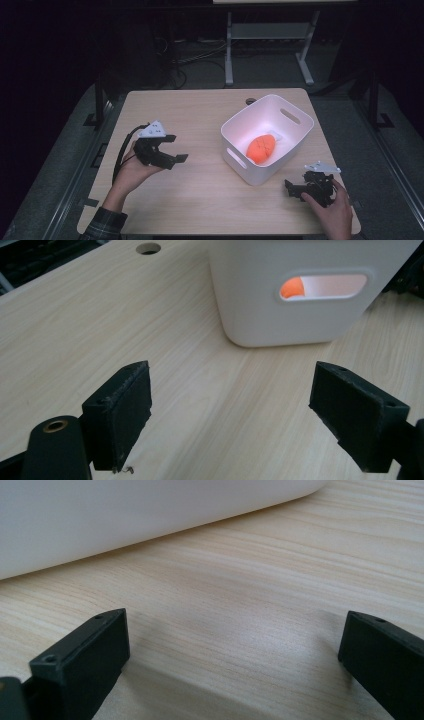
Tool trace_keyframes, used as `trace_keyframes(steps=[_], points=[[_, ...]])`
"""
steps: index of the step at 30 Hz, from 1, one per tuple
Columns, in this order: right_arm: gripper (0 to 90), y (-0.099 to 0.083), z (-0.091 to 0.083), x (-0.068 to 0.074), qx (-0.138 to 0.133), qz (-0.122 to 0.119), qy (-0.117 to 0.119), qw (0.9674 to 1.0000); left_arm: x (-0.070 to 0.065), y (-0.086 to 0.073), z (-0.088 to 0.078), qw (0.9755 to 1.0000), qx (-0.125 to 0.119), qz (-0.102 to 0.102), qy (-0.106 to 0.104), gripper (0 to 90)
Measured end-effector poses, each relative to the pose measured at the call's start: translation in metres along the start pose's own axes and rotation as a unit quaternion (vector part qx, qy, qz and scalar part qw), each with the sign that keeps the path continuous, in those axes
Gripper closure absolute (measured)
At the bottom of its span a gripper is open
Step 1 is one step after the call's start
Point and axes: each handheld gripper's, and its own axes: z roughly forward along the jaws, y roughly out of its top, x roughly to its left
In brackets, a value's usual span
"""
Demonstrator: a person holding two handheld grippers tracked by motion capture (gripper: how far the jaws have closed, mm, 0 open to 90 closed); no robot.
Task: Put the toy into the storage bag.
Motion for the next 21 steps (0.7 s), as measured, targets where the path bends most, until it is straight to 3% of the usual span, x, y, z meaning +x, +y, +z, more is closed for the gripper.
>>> trace_keyframes(steps=[8,14,21], points=[[0.0,0.000,0.000,0.000,0.000,0.000,0.000,1.0000,-0.007,-0.024,-0.006,0.9998,0.010,-0.001,0.018,16.2],[0.0,0.000,0.000,0.000,0.000,0.000,0.000,1.0000,-0.010,-0.048,-0.011,0.9994,0.006,-0.018,0.029,16.2],[0.0,0.000,0.000,0.000,0.000,0.000,0.000,1.0000,-0.014,-0.067,-0.016,0.9986,0.012,-0.023,0.046,16.2]])
